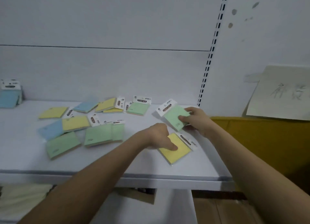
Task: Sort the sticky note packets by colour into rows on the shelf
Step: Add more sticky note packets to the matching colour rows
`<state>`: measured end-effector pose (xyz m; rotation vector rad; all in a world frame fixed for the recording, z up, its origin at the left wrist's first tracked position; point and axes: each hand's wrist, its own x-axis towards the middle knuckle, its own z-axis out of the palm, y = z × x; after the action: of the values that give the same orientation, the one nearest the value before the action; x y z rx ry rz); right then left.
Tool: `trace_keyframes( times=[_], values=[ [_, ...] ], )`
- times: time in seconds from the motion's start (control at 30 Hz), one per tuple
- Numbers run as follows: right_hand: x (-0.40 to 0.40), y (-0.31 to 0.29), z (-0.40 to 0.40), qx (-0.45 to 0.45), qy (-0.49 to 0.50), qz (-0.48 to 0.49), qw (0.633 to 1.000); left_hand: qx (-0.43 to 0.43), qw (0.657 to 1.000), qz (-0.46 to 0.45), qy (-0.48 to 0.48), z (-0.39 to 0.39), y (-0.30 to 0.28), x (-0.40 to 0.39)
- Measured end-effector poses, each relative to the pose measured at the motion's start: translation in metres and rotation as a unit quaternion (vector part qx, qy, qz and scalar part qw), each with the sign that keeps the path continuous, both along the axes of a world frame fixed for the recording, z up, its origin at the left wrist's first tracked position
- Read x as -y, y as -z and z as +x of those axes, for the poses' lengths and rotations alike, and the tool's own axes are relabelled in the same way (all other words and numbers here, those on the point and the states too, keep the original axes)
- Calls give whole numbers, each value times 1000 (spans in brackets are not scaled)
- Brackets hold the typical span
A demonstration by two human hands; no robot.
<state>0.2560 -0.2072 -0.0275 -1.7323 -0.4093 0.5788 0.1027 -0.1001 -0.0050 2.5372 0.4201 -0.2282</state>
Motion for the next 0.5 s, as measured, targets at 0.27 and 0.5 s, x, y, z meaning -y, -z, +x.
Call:
trace_keyframes(
  times=[0.27, 0.5],
  values=[
    [-5, -12, -13, -67, -47, 120, 989, 185, 902, -244, -303, -68, -20, -24],
    [-42, -25, -82, -67, -166, 135, 974, 330, 754, -335, -459, -170, -36, -67]
  ],
)
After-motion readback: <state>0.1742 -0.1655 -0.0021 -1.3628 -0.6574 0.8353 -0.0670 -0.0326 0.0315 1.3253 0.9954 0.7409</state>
